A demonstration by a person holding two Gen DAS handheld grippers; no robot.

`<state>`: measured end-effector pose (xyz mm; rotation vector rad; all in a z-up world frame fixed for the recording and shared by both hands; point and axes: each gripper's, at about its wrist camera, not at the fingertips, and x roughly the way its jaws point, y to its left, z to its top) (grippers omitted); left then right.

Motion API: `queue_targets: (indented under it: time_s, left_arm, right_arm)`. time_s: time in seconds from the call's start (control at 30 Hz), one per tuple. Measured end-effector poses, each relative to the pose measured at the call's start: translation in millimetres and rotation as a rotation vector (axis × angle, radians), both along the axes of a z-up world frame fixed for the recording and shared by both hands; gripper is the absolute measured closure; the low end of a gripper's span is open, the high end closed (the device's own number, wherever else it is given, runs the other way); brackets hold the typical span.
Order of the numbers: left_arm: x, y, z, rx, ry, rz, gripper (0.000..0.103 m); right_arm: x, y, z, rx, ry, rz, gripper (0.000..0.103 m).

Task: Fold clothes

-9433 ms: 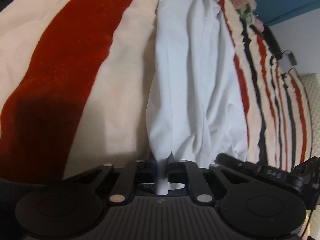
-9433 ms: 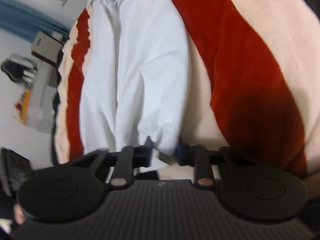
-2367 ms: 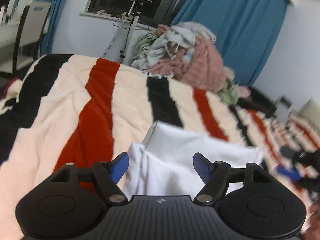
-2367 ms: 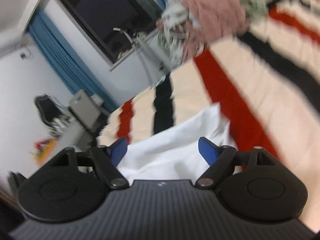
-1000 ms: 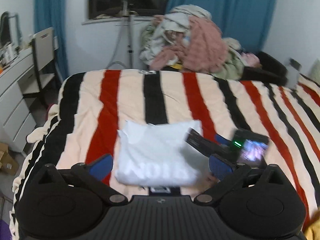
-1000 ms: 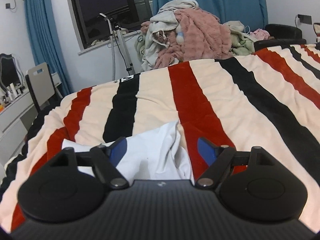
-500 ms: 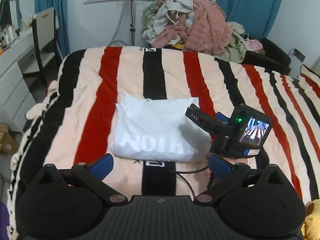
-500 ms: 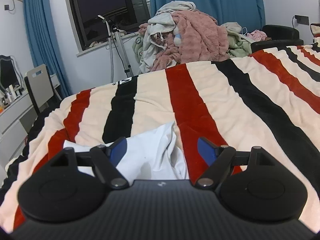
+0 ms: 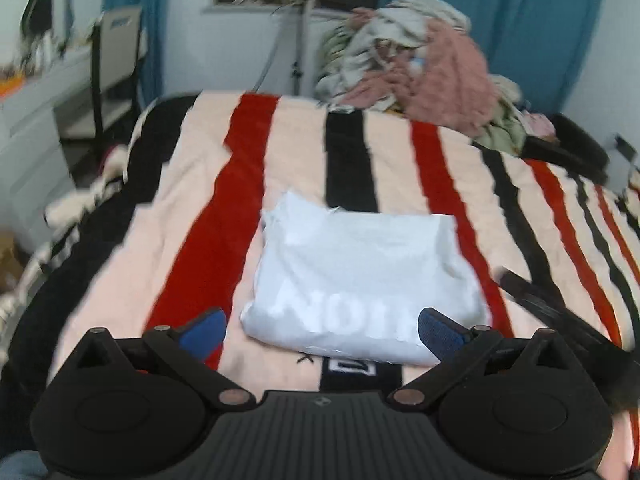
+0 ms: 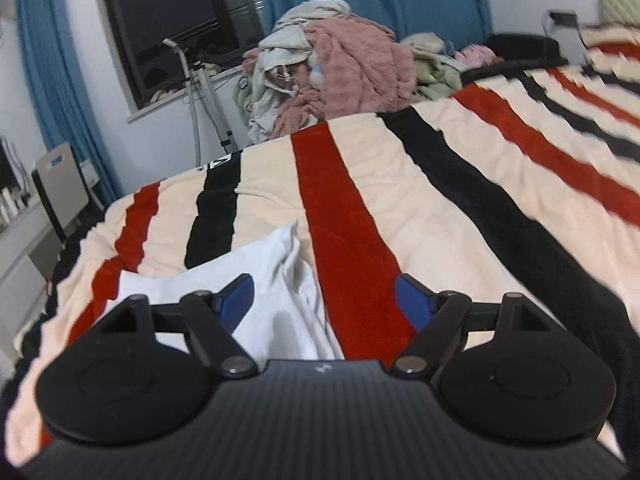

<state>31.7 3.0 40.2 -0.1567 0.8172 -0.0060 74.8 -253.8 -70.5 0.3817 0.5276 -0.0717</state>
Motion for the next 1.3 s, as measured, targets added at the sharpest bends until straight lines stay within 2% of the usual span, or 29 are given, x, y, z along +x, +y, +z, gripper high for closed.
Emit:
queue_targets:
  time_s: [0.07,0.1,0.2,0.27,0.3,0.37,0.43,0.47,0.6,0.7,0.83,0.97,1.13,1.23,1.3]
  left_arm:
    - [17,13,-24,-0.031,0.013,0.047,0.000]
    - [28,19,-38,-0.047,0.034,0.063,0.000]
    - [53,34,-78,-0.168,0.126,0.052,0.001]
    - [65,41,-103,-0.267,0.194,0.031,0.004]
    - [71,45,-116,-0.316,0.228,0.020,0.004]
    - [75,52,-125,-0.374,0.231,0.029,0.004]
    - [79,59,-134,-0.430,0.231,0.039,0.004]
    - [81,63,-139,-0.458,0.232,0.044,0.003]
    - [83,65,-149,-0.475,0.213,0.065,0.003]
    - [80,65,-149,-0.489,0.199,0.077,0.007]
    - [77,67,-146,-0.527,0.185,0.106,0.011]
    - [76,73,-145,-0.558,0.170,0.121,0.015]
    - [75,84,-144,-0.610,0.136,0.167,0.031]
    - [76,88,-142,-0.634,0.119,0.173,0.045]
    - [75,89,-137,-0.657,0.108,0.164,0.060]
  right_arm:
    - [-12,-10,-4,0.118,0.013,-0.011,0.023]
    - [-18,-16,-9,0.226,0.026,-0.004,0.021]
    - [-25,-27,-36,0.550,0.069,0.052,0.021]
    - [-20,-26,-59,0.723,0.131,0.095,0.022]
    - [-14,-23,-69,0.786,0.165,0.110,0.022]
    - [-6,-17,-87,0.883,0.213,0.118,0.022]
    - [0,-12,-100,0.933,0.247,0.110,0.022]
    - [3,-11,-107,0.951,0.261,0.104,0.022]
    - [12,-14,-120,0.977,0.268,0.049,0.028]
    - [14,-19,-123,1.000,0.246,-0.001,0.042]
    - [16,-15,-121,0.958,0.236,-0.023,0.063]
    - [17,-11,-116,0.910,0.222,-0.018,0.073]
    - [15,-13,-107,0.877,0.208,-0.008,0.083]
    - [10,-14,-97,0.851,0.188,0.002,0.085]
    - [1,-15,-88,0.839,0.174,0.002,0.085]
